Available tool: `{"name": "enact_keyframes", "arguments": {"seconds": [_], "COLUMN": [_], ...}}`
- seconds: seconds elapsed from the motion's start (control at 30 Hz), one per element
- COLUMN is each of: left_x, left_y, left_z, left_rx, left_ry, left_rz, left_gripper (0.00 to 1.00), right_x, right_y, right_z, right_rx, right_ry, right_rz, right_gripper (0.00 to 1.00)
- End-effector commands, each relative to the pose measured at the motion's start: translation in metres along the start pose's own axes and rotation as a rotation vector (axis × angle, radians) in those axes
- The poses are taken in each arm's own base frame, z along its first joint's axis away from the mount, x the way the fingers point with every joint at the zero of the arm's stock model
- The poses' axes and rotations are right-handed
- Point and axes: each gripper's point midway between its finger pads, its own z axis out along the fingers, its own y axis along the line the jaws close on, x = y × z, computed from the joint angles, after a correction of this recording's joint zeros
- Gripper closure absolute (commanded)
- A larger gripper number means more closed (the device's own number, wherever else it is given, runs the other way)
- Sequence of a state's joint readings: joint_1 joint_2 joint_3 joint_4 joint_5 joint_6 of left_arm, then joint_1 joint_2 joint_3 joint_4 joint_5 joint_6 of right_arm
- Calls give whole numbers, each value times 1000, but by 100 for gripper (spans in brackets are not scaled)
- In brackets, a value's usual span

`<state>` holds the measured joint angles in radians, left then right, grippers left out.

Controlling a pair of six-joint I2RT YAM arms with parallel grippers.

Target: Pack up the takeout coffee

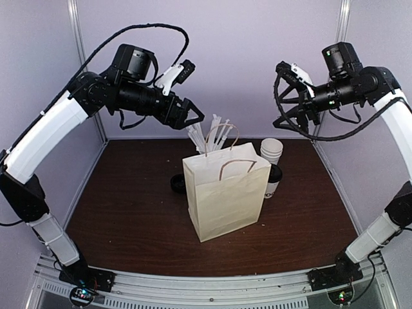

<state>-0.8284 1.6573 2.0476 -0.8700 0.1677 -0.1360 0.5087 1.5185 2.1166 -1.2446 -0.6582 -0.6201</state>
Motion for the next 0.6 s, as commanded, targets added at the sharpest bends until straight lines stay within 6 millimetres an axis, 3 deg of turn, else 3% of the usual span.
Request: {"name": "enact_keyframes", "arguments": {"seconds": [0.0,0.1,0.2,0.27,0.43,0.57], "left_x": [33,49,57,60,66,71], "left_y": [7,9,10,9,7,8], "left_z": [14,19,16,14,9,8], "left_rx": [-19,-29,-37,-33,-32,-39], "left_ry": [104,145,132,117,114,121], "left_rz": [26,22,7,-9,-40,-52], "left_gripper": [18,21,21,21,21,21], "right_x": [61,113,164,194,235,248], "right_y": [-44,-71,-88,-92,-88,-83], "right_z": [7,14,25,35,55,68], "right_rx": [100,161,187,197,148,112], "right_ry": [97,184,299,397,518,565], "right_rz": [164,271,360,392,474,502], "right_gripper": [0,2,15,19,18,12]}}
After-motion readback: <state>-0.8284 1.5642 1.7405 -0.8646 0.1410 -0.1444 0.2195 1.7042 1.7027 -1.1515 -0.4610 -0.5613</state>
